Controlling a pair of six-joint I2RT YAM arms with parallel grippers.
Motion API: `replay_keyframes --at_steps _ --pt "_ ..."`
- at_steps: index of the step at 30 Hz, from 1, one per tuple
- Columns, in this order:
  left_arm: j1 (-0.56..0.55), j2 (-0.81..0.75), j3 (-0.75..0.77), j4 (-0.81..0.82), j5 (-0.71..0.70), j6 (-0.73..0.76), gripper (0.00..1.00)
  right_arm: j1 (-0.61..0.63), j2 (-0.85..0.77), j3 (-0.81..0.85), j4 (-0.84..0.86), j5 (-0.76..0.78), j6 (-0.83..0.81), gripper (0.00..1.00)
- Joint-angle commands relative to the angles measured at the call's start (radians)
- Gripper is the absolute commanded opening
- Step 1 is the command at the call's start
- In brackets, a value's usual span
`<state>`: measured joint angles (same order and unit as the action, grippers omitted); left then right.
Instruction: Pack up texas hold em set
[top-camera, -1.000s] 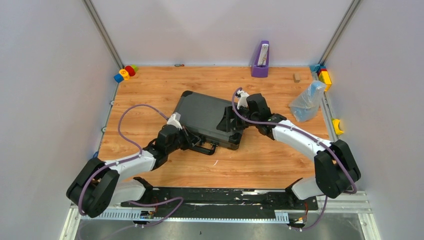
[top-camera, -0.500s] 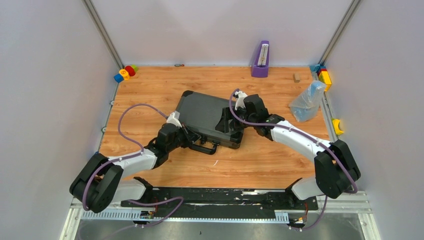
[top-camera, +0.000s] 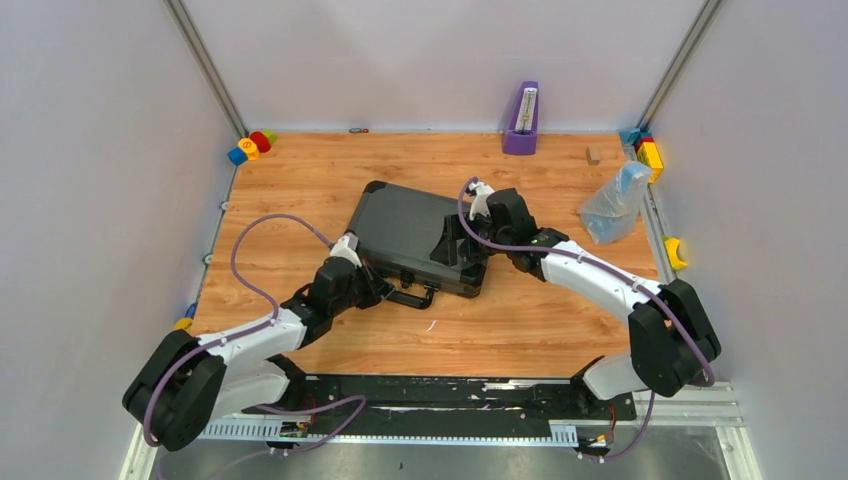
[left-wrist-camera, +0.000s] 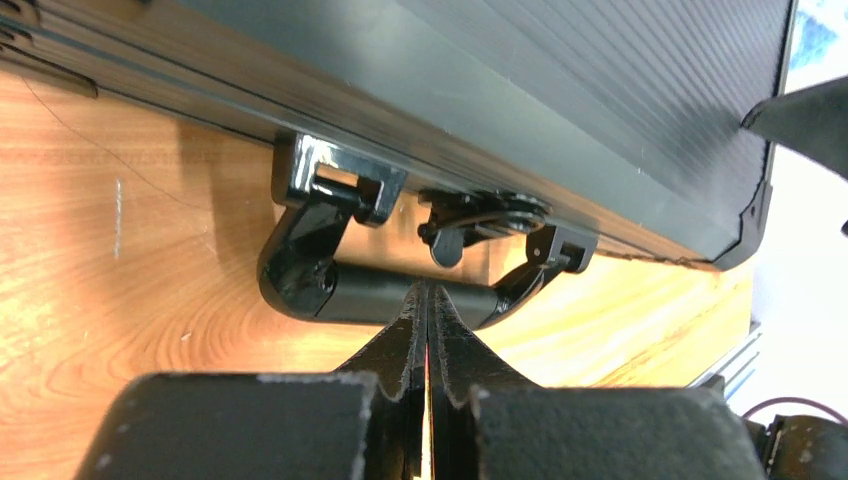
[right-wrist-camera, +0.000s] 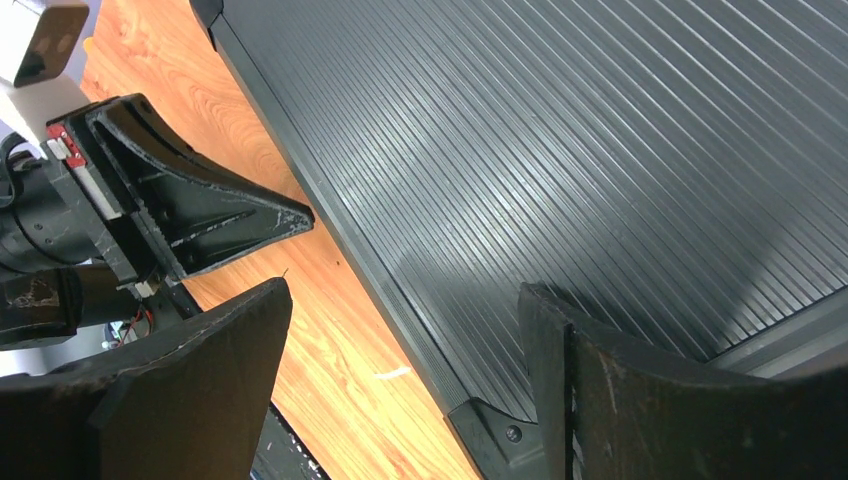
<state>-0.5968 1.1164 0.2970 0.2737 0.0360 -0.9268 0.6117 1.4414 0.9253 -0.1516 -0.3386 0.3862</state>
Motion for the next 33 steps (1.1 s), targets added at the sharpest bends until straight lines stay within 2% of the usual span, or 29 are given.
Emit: replay_keyframes --at_steps 1,9,21,29,33 --pt "-0.035 -0.048 0.026 -0.073 -0.053 0.036 0.0 0.015 0.037 -0.005 -0.123 -0.007 -0.002 0.85" --pt "-0.095 0.006 0.082 -0.069 -0.092 0.079 0.0 0.016 0.031 -0.012 -0.123 -0.004 0.003 0.85" --pt "-0.1 0.02 0.155 -0.108 -0.123 0.127 0.0 0.018 0.014 -0.031 -0.125 -0.001 0.006 0.85" --pt "-0.1 0.153 0.145 -0.033 -0.088 0.116 0.0 0.018 0.019 -0.034 -0.125 -0.001 0.004 0.85" --pt "-0.111 0.209 0.164 -0.087 -0.113 0.119 0.0 0.019 0.03 -0.034 -0.126 -0.001 -0.001 0.85"
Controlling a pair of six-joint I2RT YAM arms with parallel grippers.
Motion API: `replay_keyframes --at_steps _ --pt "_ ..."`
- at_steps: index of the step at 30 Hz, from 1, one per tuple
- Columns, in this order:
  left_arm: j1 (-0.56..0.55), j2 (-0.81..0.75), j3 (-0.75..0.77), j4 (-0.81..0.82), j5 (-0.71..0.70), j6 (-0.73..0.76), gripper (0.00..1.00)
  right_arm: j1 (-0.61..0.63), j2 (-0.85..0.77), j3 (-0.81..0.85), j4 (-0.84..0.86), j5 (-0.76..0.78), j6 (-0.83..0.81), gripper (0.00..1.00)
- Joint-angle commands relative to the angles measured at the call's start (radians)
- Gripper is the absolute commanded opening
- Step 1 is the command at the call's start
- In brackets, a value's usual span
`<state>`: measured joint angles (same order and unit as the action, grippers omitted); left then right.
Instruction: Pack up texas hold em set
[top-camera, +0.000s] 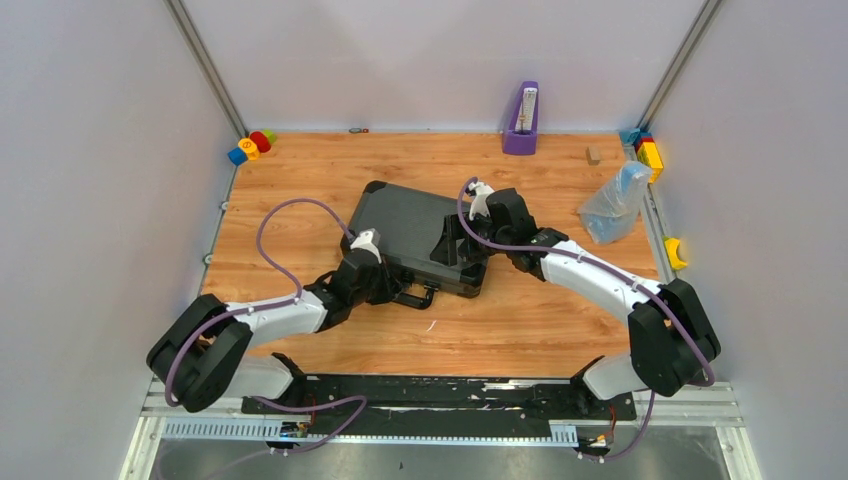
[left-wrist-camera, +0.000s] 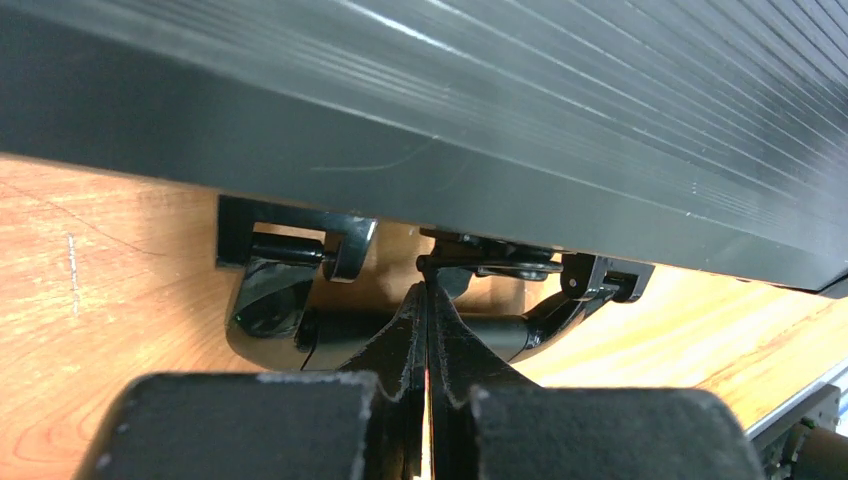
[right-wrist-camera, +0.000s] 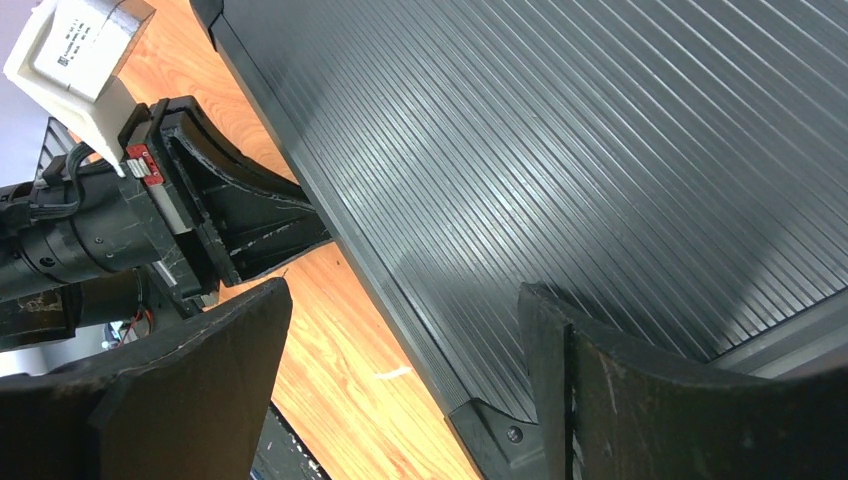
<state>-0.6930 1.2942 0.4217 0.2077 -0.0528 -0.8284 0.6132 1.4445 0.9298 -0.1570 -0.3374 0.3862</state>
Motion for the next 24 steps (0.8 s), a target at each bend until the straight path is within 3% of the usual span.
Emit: replay_keyframes --at_steps 1,24 --pt "-0.017 0.036 0.043 -0.029 -0.039 0.027 0.0 0.017 0.031 -0.039 -0.12 -0.002 -0.001 0.85" --pt "-0.036 0.181 0.08 0.015 -0.173 0.133 0.0 0.018 0.088 -0.056 -0.115 -0.019 0.006 0.86"
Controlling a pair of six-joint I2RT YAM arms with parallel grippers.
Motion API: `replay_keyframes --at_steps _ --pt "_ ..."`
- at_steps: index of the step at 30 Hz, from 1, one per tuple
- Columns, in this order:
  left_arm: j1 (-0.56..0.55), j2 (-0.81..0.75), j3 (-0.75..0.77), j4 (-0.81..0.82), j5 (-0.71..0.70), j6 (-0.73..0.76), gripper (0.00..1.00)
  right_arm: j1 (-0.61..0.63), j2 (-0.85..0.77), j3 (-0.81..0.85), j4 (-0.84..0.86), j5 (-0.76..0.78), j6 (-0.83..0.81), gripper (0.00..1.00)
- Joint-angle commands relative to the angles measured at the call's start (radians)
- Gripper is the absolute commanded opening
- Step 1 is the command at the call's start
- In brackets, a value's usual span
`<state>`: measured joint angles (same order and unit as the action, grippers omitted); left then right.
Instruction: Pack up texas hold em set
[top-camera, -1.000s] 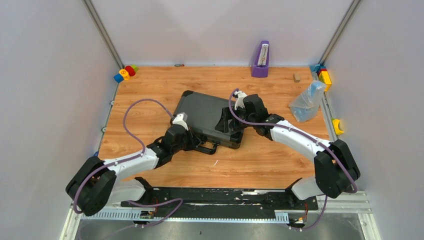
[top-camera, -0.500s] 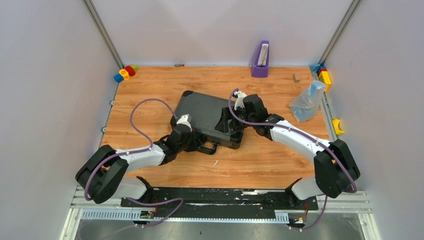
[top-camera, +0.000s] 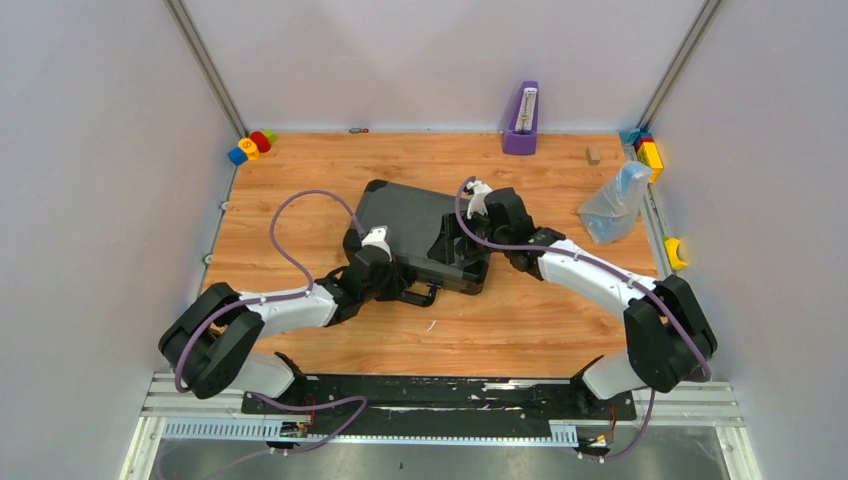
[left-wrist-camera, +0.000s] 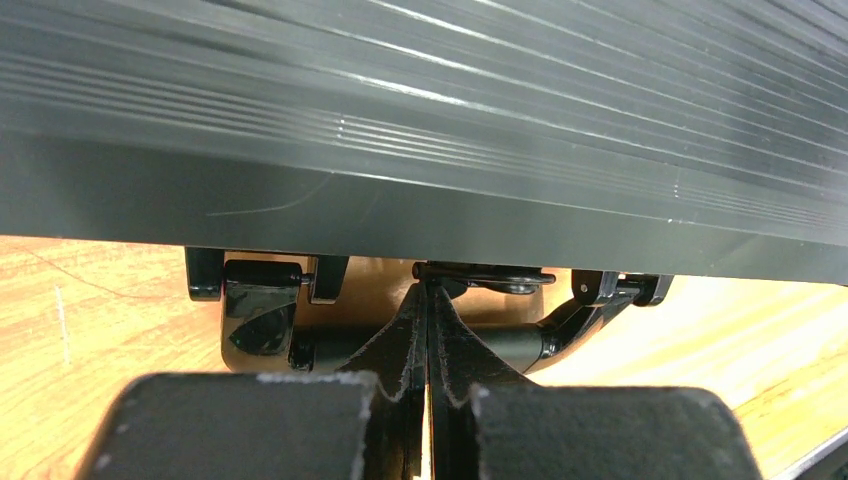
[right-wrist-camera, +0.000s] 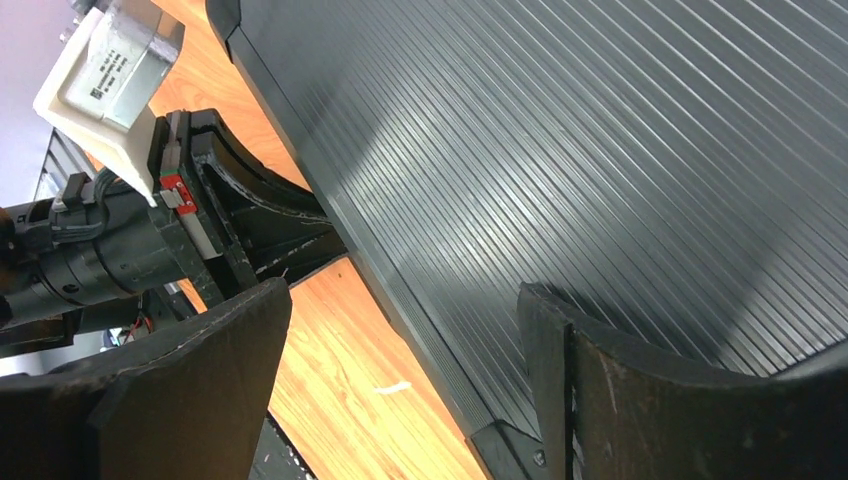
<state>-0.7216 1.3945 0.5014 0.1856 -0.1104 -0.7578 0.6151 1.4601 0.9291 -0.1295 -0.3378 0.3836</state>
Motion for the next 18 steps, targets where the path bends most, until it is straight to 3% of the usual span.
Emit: replay_keyframes --at_steps 1,8,14,18 --pt "-0.017 0.093 -0.007 0.062 -0.127 0.069 0.0 0.017 0.081 -0.054 -0.144 -0.024 0.01 0.86" --pt "-0.072 0.155 -0.064 0.248 -0.259 0.166 0.0 0.019 0.105 -0.059 -0.155 -0.033 0.021 0.86" --pt "-0.119 0.182 -0.067 0.35 -0.272 0.368 0.0 0.02 0.106 -0.068 -0.162 -0.037 0.023 0.86" --pt "-0.125 0.163 -0.097 0.397 -0.287 0.399 0.0 0.021 0.098 -0.067 -0.175 -0.034 0.023 0.86"
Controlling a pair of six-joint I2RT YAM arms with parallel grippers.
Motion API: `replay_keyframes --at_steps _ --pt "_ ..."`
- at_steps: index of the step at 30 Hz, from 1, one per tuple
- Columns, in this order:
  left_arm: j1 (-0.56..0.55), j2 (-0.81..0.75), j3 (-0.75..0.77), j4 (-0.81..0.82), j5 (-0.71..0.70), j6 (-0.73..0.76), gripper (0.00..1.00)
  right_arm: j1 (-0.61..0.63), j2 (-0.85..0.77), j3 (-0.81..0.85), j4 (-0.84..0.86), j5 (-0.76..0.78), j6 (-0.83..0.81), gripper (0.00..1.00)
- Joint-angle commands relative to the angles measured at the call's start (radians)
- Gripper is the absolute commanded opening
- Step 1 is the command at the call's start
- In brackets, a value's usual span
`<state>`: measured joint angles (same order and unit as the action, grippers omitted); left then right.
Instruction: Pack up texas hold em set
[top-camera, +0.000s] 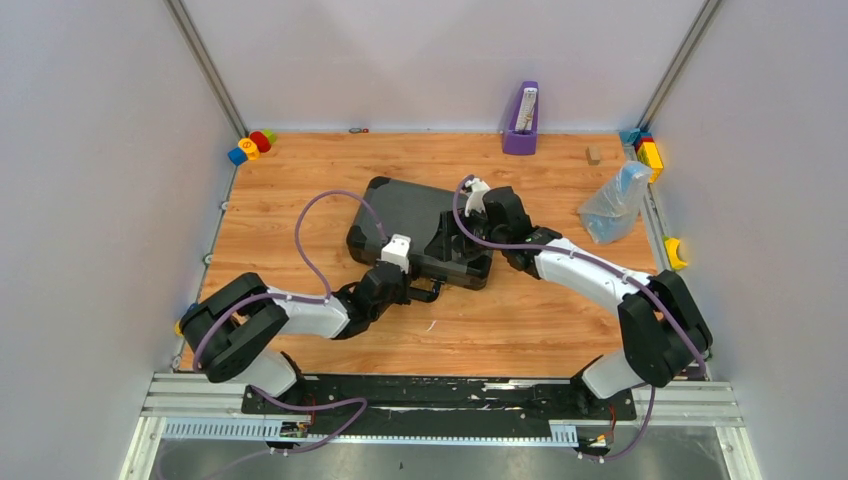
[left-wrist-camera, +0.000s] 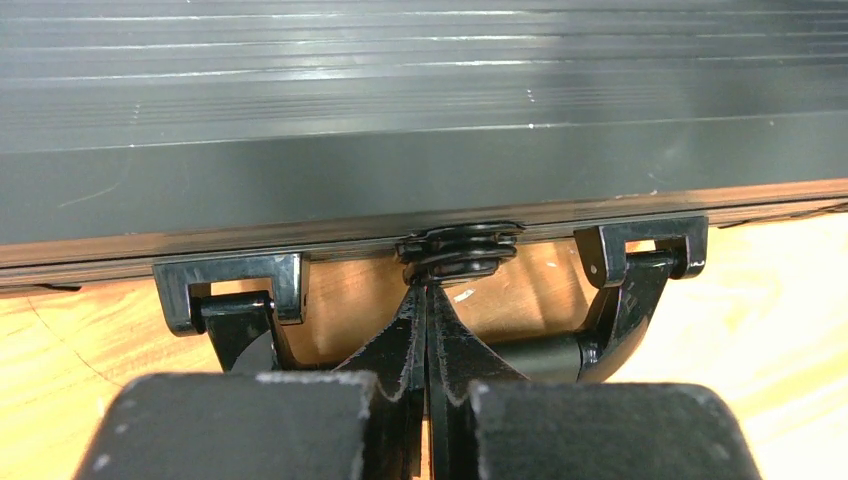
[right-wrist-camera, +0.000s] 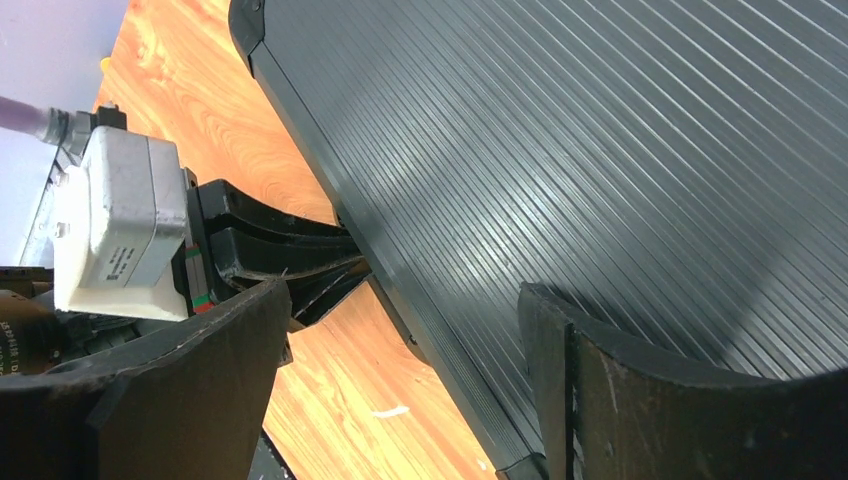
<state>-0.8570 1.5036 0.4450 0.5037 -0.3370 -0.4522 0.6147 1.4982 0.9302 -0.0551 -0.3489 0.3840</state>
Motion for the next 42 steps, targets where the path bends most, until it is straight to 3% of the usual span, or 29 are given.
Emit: replay_keyframes --at_steps 1,5,12,14,16,18,19,20,23,26,28,31,34,36,39,42 --pt "0.01 0.021 -0.053 0.087 -0.052 0.083 0.0 0.021 0.045 -0.066 -0.254 -0.018 0.023 0.86" --pt "0.01 -0.148 -0.099 0.047 -0.026 0.046 0.0 0.02 -0.057 -0.06 -0.28 0.039 0.035 0.86" --pt "0.016 -0.589 -0.099 -0.335 -0.089 0.004 0.0 0.02 -0.362 -0.144 -0.256 0.334 0.073 0.89" --pt "0.029 -0.717 -0.096 -0.442 -0.118 -0.006 0.11 0.019 -0.492 -0.215 -0.209 0.476 0.076 0.89" --pt "0.048 -0.838 -0.08 -0.552 -0.147 -0.012 0.3 0.015 -0.665 -0.327 -0.094 0.553 0.043 0.9" --pt "0.055 -0.934 -0.058 -0.619 -0.164 0.011 0.76 0.007 -0.836 -0.442 0.054 0.597 0.001 0.93" --pt "0.056 -0.961 -0.044 -0.626 -0.138 0.047 0.94 0.005 -0.907 -0.508 0.14 0.603 -0.031 0.93" --pt "0.056 -1.006 -0.038 -0.629 -0.114 0.089 0.98 0.005 -0.976 -0.572 0.237 0.615 -0.062 0.94" --pt "0.056 -1.054 -0.026 -0.592 -0.122 0.181 1.0 0.005 -1.042 -0.716 0.465 0.648 -0.16 1.0" --pt "0.057 -1.038 -0.029 -0.551 -0.275 0.315 1.0 -0.001 -1.014 -0.737 0.491 0.687 -0.25 1.0" --pt "0.058 -1.019 -0.065 -0.444 -0.345 0.443 1.0 -0.003 -0.959 -0.725 0.492 0.734 -0.286 1.0" --pt "0.093 -0.956 -0.162 -0.196 -0.33 0.601 1.0 -0.027 -0.846 -0.76 0.629 0.841 -0.375 1.0" --pt "0.273 -0.863 -0.198 -0.061 -0.23 0.58 0.99 -0.157 -0.75 -0.744 0.657 0.818 -0.395 1.0" --pt "0.383 -0.806 -0.184 -0.037 -0.143 0.56 0.98 -0.358 -0.718 -0.754 0.657 0.688 -0.264 1.0" --pt "0.512 -0.686 -0.239 0.17 -0.081 0.606 0.99 -0.634 -0.625 -0.796 0.785 0.488 -0.171 0.99" --pt "0.695 -0.542 -0.223 0.223 0.054 0.535 0.97 -0.65 -0.467 -0.774 0.851 0.379 -0.235 1.0"
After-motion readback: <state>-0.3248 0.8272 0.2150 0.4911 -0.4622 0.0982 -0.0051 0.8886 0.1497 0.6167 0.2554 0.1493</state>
